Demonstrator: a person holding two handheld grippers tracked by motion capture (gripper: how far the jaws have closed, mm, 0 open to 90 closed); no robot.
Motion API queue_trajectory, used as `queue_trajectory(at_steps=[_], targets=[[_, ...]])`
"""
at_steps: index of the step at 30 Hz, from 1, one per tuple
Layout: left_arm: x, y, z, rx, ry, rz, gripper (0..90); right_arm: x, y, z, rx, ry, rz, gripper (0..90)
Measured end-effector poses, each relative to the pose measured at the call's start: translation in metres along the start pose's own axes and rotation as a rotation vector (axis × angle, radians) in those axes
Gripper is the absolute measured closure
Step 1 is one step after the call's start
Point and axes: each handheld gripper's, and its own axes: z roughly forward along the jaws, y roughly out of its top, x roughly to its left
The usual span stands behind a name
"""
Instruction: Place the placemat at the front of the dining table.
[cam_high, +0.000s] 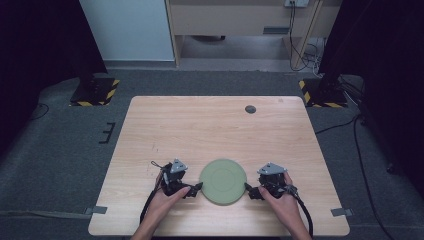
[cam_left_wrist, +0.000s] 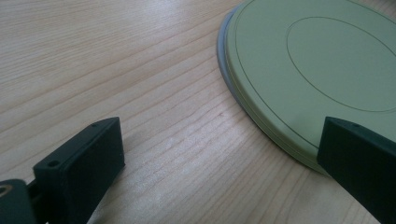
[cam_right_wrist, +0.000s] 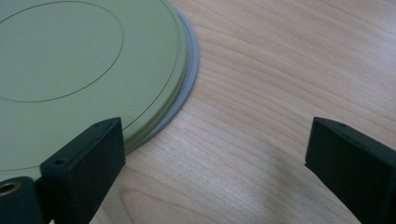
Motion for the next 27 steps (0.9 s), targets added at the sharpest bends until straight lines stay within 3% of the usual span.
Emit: queue_trajectory(at_steps=[11, 15, 19, 27], targets=[[-0.0011, 0.0027, 0.0026, -0.024, 0.033, -0.005, 0.0, -0.0005, 0.0021, 0.0023, -0.006, -0.035, 0.017, 4.9], [-0.0034, 0.0055, 0.0058, -0.032, 0.065, 0.002, 0.0, -0.0001, 0.0034, 0.004, -0.009, -0.048, 0.024, 4.8], [-0.0015, 0.0054, 0.0057, -0.025, 0.054, -0.016, 0.1, -0.0008, 0.0038, 0.0052, -0.013, -0.057, 0.027, 4.6], [-0.0029, 0.0029, 0.0002, -0.014, 0.049, 0.011, 1.6, 0.0004, 0.0027, 0.002, 0.002, -0.054, 0.006, 5.3]])
